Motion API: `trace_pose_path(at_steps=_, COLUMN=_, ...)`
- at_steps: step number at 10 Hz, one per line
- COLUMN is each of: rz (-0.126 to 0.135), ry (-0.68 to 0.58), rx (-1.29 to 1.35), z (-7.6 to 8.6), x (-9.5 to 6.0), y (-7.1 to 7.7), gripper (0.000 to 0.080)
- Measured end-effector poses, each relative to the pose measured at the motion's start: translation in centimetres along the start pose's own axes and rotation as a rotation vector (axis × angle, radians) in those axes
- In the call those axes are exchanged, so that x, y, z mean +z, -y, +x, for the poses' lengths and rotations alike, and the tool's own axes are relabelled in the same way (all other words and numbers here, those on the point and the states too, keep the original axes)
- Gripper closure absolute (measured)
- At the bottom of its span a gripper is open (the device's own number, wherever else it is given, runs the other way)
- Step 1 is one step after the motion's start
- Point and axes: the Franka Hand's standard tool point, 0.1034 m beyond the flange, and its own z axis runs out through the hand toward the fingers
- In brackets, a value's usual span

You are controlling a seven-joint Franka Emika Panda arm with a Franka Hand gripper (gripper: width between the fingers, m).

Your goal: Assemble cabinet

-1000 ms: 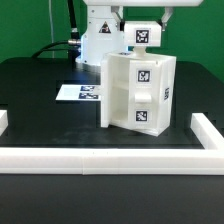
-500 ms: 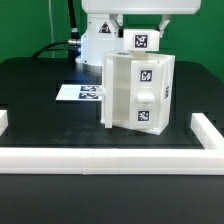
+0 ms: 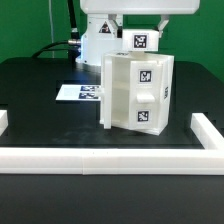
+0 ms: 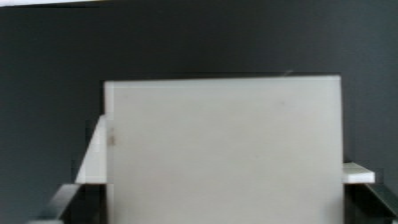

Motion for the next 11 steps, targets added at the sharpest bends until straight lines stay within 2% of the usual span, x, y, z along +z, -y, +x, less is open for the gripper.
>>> trace_pose_path(at_steps=7, rz=0.000, ry=0.000, rx=0.021, z=0.00, x=0.00, y=0.03, gripper=0.0235)
trace_pose_path(at_steps=11, rz=-0.001, ry=0.001, rx=0.295, z=-0.02, x=0.04, y=0.09, gripper=0.0235)
